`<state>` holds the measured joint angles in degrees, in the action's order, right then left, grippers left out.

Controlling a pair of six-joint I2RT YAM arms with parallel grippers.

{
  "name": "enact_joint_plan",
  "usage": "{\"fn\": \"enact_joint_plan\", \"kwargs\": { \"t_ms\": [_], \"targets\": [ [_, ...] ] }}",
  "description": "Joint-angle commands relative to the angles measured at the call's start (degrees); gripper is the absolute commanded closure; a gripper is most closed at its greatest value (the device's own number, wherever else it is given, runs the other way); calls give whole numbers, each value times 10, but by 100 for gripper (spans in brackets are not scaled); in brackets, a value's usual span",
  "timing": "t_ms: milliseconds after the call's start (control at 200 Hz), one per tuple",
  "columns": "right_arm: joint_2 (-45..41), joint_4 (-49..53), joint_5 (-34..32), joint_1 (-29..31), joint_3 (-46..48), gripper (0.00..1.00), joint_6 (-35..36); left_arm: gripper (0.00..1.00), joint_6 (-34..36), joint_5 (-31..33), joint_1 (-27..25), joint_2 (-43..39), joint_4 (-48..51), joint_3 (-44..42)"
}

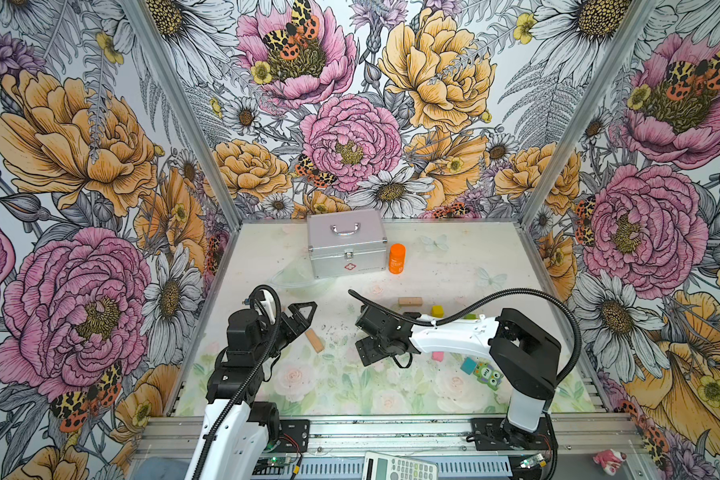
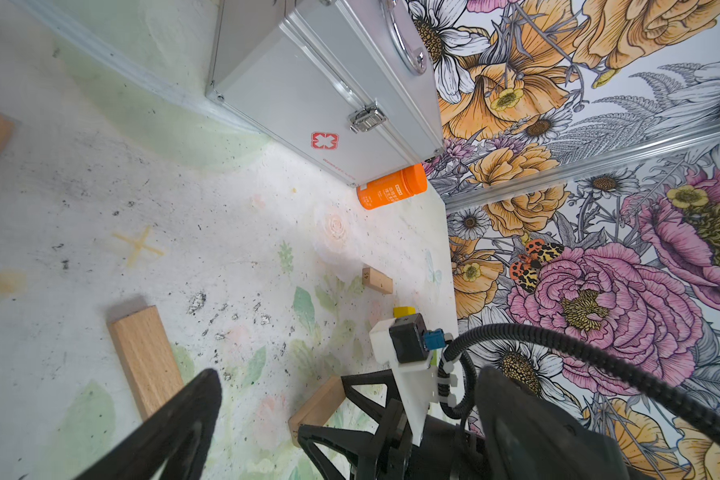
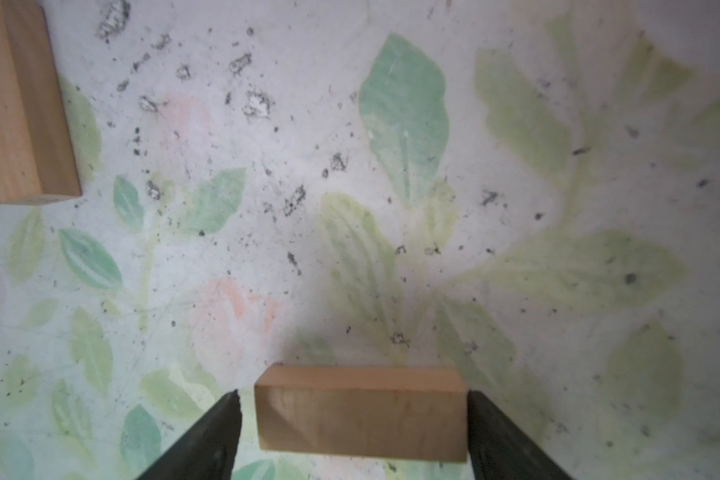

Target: Build the wood block tower

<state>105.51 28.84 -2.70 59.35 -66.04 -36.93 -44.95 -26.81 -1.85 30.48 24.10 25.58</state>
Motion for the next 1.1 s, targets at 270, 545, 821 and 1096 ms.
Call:
{"fn": "enact_joint_plan", "kwargs": {
  "t_ms": [270, 545, 821, 1096],
  "targets": [
    [19, 27, -37, 11, -19, 12, 4, 3, -7, -18, 10, -10, -12, -10],
    [29, 44, -49, 13, -28, 26, 3, 3, -10, -20, 13, -16, -12, -15],
    [18, 66, -84, 10, -32, 33, -21, 3, -11, -19, 16, -18, -16, -18],
    [-4, 82, -121, -16, -20, 33, -55, 3, -15, -19, 17, -19, -23, -21]
  ]
}}
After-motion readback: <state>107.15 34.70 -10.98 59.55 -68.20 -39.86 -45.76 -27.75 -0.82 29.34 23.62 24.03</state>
